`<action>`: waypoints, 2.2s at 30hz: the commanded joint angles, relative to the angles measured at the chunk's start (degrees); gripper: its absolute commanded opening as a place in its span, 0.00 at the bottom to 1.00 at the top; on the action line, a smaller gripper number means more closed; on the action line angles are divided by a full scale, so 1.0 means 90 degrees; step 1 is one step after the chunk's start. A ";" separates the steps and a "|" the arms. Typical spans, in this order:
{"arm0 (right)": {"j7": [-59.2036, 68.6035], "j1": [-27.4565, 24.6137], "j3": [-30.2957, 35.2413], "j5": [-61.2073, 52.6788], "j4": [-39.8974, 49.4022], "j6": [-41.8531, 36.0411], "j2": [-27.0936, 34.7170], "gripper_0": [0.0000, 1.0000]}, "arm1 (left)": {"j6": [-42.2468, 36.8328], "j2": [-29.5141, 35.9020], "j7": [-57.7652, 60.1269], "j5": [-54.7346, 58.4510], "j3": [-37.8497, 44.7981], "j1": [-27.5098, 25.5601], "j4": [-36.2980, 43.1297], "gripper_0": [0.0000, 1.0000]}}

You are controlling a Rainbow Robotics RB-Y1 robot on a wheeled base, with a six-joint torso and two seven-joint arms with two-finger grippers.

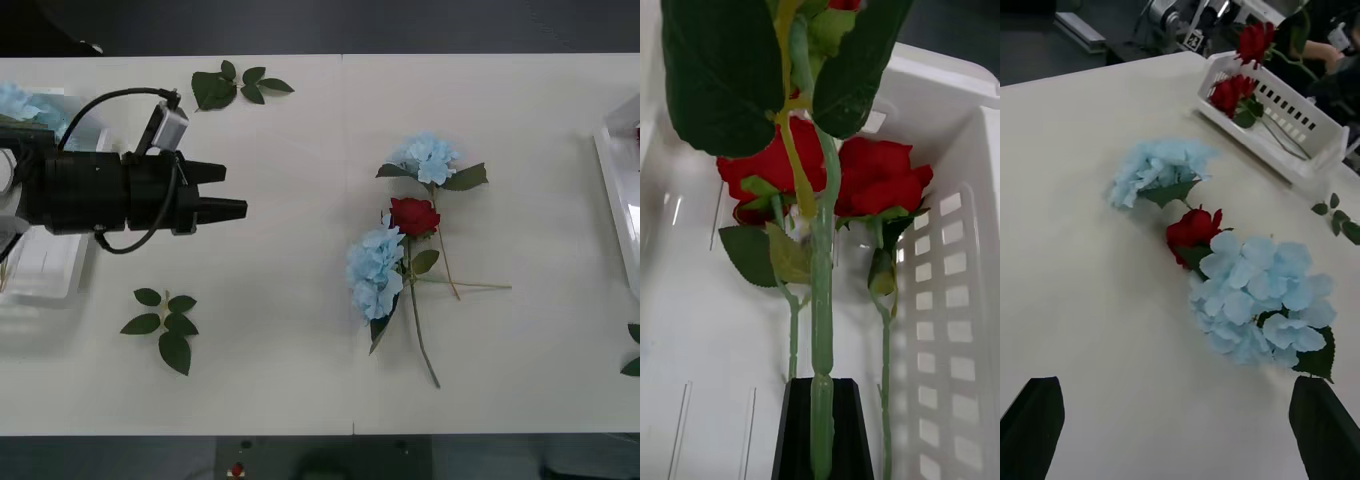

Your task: Put the red flowers into the right box and the blue flowers into the left box

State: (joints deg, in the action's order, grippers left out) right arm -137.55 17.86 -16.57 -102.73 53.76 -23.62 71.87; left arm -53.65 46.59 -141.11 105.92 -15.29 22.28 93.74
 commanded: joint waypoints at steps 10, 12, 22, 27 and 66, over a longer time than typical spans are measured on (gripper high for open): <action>0.0195 0.0497 0.0045 0.1287 -0.1325 0.0349 -0.0622 0.00 | 0.0941 0.0693 -0.1440 0.1590 -0.0928 -0.0044 0.0239 0.87; 0.0205 0.0506 0.0045 0.1307 -0.1393 0.0466 -0.0690 0.00 | 0.0941 0.0673 -0.1440 0.1688 -0.0928 -0.0054 0.0239 0.87; 0.0146 0.0516 0.0015 0.1434 -0.1511 0.0446 -0.0807 0.65 | 0.1107 0.0624 -0.1431 0.2322 -0.0928 -0.0044 0.0473 0.87; 0.0127 0.0565 0.0025 0.1424 -0.1296 -0.0081 -0.0778 0.96 | 0.1225 0.0468 -0.1391 0.2440 -0.0928 -0.0054 0.0552 0.87; 0.4014 0.1922 -0.0473 0.2176 0.3470 -0.4173 0.0325 1.00 | 0.1391 0.0351 -0.1098 0.2498 -0.0928 -0.0044 0.0522 0.87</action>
State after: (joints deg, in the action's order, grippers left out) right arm -106.96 33.60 -19.32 -85.70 80.55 -60.54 74.15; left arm -41.54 49.27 -153.03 127.82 -24.57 22.12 97.27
